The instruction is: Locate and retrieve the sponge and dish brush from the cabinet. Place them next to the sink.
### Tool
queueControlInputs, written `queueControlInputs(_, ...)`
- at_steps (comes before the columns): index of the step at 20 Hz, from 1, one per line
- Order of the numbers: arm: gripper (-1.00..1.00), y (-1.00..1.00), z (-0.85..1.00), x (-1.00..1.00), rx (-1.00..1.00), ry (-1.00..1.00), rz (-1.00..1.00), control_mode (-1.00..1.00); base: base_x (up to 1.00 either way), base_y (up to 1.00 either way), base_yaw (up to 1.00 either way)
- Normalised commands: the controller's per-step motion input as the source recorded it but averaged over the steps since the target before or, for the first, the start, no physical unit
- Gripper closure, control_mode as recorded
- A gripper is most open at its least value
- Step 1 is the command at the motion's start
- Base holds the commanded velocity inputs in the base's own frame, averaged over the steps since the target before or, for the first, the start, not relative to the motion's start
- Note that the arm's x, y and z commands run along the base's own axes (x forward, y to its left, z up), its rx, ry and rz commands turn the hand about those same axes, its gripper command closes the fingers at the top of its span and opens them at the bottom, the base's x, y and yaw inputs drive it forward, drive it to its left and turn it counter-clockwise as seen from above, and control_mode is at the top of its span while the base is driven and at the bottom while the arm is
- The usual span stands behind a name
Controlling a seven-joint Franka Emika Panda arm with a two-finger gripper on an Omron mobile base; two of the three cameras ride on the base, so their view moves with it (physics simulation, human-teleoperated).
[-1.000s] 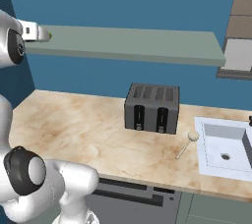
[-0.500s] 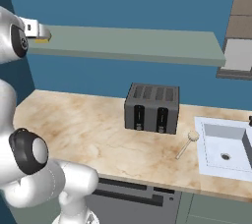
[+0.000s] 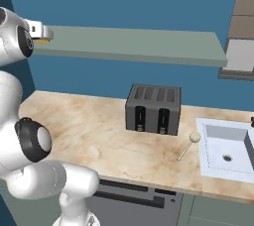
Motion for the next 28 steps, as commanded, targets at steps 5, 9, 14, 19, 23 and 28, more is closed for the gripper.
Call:
queueControlInputs(5,-1.00,0.00,0.00,0.25,-0.03,0.04,-0.01,-1.00,0.00,0.00,0.00)
queueControlInputs(9,-1.00,0.10,0.00,0.18,-0.02,0.06,-0.02,-1.00,0.00,0.00,0.00)
queueControlInputs(14,-1.00,0.16,0.00,0.16,-0.02,0.05,-0.03,-1.00,0.00,0.00,0.00)
queueControlInputs(19,-1.00,0.17,-0.02,0.20,0.00,0.01,-0.04,-1.00,0.00,0.00,0.00)
queueControlInputs(23,-1.00,0.07,-0.11,0.18,0.00,0.02,-0.03,-1.00,0.00,0.00,0.00)
queueControlInputs(28,-1.00,0.00,-0.18,0.18,0.00,0.09,-0.02,-1.00,0.00,0.00,0.00)
